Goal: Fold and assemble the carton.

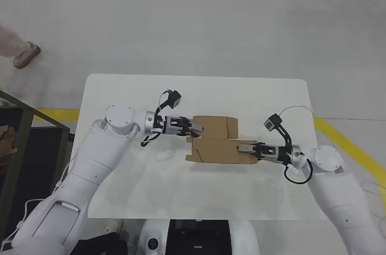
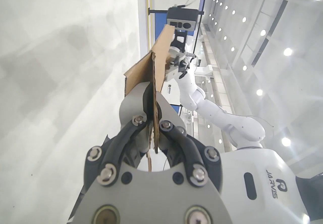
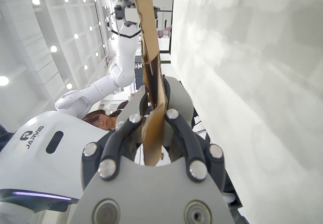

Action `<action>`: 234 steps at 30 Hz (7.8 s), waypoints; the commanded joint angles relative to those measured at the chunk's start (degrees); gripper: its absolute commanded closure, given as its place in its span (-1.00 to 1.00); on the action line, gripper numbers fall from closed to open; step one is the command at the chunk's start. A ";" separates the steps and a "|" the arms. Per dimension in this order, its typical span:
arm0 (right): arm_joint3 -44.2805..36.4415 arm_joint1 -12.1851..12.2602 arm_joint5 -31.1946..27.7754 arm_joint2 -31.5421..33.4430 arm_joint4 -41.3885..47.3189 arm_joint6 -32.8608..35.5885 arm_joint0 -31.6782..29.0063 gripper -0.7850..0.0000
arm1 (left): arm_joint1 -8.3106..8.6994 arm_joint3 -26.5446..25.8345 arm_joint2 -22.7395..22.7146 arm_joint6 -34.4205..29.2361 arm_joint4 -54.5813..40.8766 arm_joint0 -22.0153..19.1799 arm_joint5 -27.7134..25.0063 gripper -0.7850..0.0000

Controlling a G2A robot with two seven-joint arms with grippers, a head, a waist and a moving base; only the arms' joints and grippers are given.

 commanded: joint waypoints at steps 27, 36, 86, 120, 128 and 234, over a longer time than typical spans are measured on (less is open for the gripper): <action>-7.16 0.14 -8.75 1.13 14.13 3.88 0.70 -1.00 | 0.41 -3.04 0.87 0.67 3.16 1.52 -4.77 1.00; -4.27 -0.70 -8.83 -2.90 13.81 3.81 3.11 -1.00 | 0.29 -2.90 1.33 -1.22 0.46 1.28 -5.08 1.00; -2.31 0.88 -7.25 2.21 4.22 5.39 -2.35 0.21 | 1.97 -2.53 -3.48 0.67 -0.46 2.57 -5.29 1.00; 1.83 2.20 -9.06 -3.27 5.64 3.58 1.52 1.00 | 2.23 -2.50 -3.85 -0.20 -3.32 2.59 -3.96 -1.00; 1.48 2.55 -9.11 -3.66 5.34 3.53 1.44 1.00 | 2.51 -3.80 -4.85 0.17 -3.95 2.99 -3.90 -1.00; 4.57 -2.10 -13.99 -15.57 13.13 -1.35 10.31 0.55 | 0.55 -3.62 1.97 0.07 -5.35 2.70 -7.60 1.00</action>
